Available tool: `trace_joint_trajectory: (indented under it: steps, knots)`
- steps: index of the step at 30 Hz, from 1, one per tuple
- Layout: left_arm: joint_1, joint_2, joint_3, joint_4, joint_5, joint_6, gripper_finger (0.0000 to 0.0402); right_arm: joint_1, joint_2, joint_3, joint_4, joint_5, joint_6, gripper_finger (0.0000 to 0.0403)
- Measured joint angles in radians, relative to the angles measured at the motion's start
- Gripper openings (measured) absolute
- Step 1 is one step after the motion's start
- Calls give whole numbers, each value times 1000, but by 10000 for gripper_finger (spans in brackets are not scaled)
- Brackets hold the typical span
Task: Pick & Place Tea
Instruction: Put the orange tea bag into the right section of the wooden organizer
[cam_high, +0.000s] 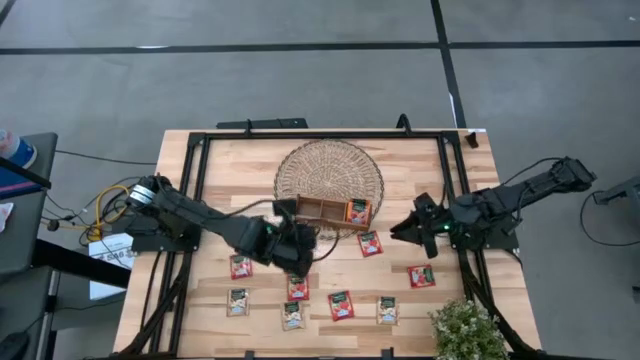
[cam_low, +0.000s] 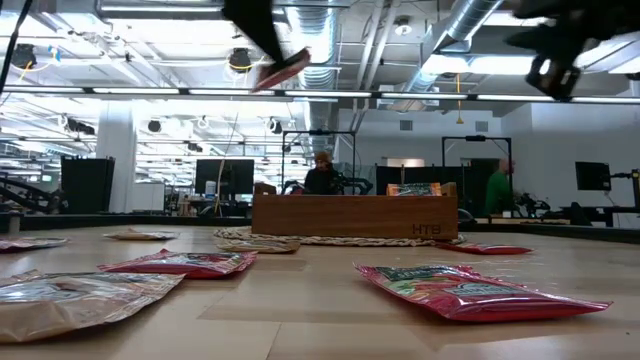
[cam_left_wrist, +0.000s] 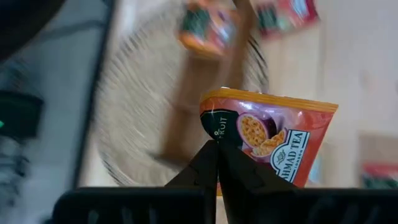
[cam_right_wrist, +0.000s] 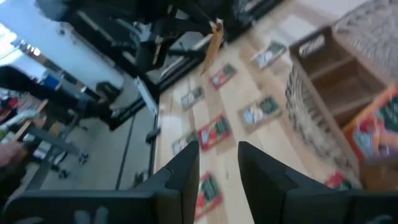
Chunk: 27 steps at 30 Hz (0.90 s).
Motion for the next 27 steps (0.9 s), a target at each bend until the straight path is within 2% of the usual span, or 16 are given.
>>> trace_joint_trajectory:
  steps: [4, 10, 16, 23, 27]
  knots:
    - [37, 0, 53, 92, -76, 173, 0, -67, 91, 0, 167, -1, -55, 106]
    - [83, 2, 59, 211, -91, 337, 0, -163, 233, 0, 422, -57, -172, 133]
    - [107, 2, 59, 216, -106, 362, 0, -237, 371, 63, 443, -56, -302, 154]
    - [108, 2, 59, 201, -103, 365, 0, -308, 497, 197, 433, -62, -448, 150]
    - [116, 2, 59, 181, -107, 359, 0, -332, 566, 256, 426, -114, -492, 149]
